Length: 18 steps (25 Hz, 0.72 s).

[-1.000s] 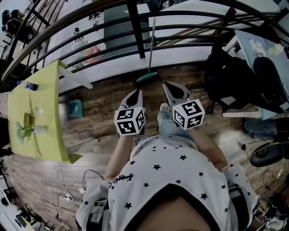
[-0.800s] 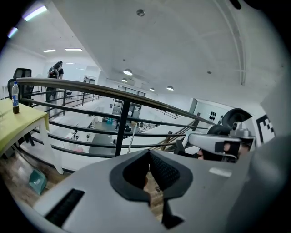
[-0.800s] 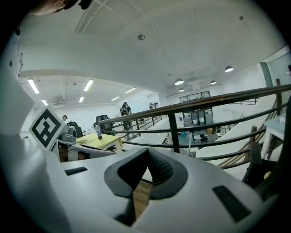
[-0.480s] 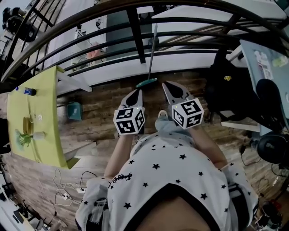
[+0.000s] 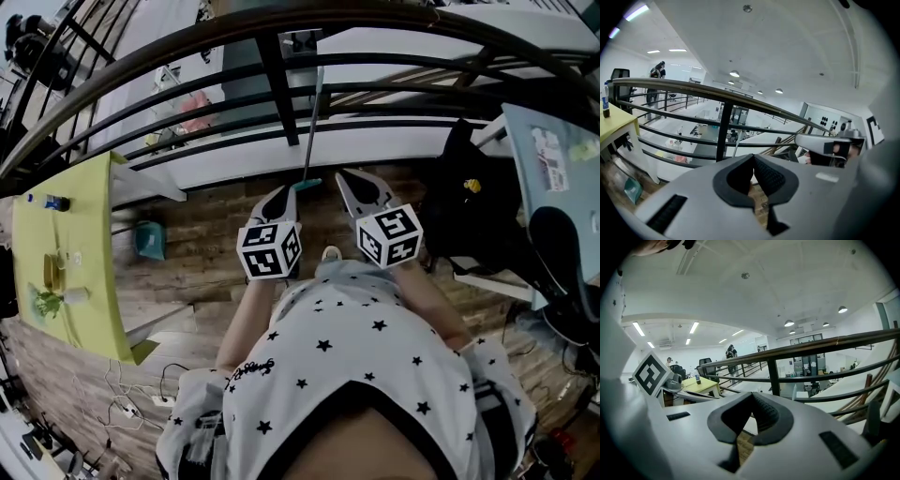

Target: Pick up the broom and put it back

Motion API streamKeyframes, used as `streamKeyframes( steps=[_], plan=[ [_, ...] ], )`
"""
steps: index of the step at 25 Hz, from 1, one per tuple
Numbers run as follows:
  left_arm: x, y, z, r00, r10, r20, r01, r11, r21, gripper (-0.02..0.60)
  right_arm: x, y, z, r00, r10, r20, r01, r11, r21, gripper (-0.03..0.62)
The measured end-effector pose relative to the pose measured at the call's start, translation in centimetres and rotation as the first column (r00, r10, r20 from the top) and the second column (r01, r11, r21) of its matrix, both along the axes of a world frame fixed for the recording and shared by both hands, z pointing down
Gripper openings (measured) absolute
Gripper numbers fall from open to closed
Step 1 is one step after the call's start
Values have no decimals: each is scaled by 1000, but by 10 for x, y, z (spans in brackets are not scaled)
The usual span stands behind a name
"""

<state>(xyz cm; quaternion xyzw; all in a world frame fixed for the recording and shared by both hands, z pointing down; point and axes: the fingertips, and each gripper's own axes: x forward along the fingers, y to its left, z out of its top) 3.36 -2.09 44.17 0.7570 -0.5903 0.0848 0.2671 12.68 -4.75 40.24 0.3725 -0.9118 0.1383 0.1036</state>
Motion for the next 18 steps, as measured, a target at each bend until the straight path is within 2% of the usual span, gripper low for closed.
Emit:
streamKeyframes(
  steps=[9, 18],
  plan=[
    [7, -40, 9, 999, -33, 10, 33, 999, -7, 12, 9, -44, 5, 1000, -23, 18, 23, 1000, -1, -6],
    [12, -64, 20, 1000, -25, 20, 25, 999, -26, 12, 21, -61, 16, 1000, -8, 21, 8, 1000, -21, -6]
  ],
)
